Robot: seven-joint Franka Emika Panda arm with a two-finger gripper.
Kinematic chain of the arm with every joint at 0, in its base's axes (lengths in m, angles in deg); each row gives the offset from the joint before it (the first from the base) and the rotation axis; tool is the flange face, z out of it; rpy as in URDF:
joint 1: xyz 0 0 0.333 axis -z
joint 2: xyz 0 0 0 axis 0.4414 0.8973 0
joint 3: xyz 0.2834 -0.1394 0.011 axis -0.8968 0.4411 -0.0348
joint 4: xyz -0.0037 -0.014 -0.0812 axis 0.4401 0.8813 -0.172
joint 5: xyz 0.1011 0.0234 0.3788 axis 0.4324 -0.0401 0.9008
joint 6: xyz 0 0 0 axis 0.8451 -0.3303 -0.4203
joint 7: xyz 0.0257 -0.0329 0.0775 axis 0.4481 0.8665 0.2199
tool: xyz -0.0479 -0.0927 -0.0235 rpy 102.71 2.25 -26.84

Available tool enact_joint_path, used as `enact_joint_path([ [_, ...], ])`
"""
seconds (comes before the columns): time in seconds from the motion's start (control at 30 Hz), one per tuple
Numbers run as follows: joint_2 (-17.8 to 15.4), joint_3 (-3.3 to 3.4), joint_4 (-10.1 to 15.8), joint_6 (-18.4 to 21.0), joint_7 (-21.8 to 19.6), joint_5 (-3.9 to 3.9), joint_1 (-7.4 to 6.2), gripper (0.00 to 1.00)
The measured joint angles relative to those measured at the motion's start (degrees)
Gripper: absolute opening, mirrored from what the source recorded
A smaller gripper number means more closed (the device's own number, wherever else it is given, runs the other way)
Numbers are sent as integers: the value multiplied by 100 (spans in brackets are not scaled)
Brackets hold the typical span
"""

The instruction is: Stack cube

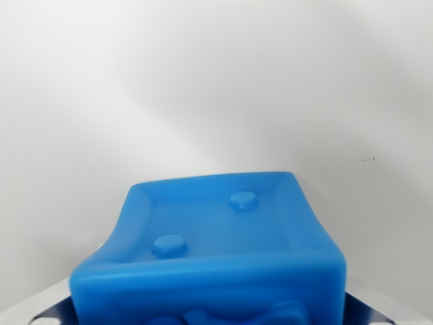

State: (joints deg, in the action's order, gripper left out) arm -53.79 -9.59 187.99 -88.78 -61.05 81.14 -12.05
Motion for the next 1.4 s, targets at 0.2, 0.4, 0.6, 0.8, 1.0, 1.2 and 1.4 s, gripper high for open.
enact_joint_path([
  [0.2,-1,0,0,2,0,0,0,0],
  [0.4,-30,0,7,20,0,0,0,0],
  [0.6,-140,0,42,78,0,0,0,0],
  [0.8,-271,0,77,175,0,0,0,0],
  [1.0,-437,0,116,296,0,0,0,0],
  [1.2,-639,0,168,447,0,0,0,0],
  [1.4,-864,0,211,623,0,0,0,0],
])
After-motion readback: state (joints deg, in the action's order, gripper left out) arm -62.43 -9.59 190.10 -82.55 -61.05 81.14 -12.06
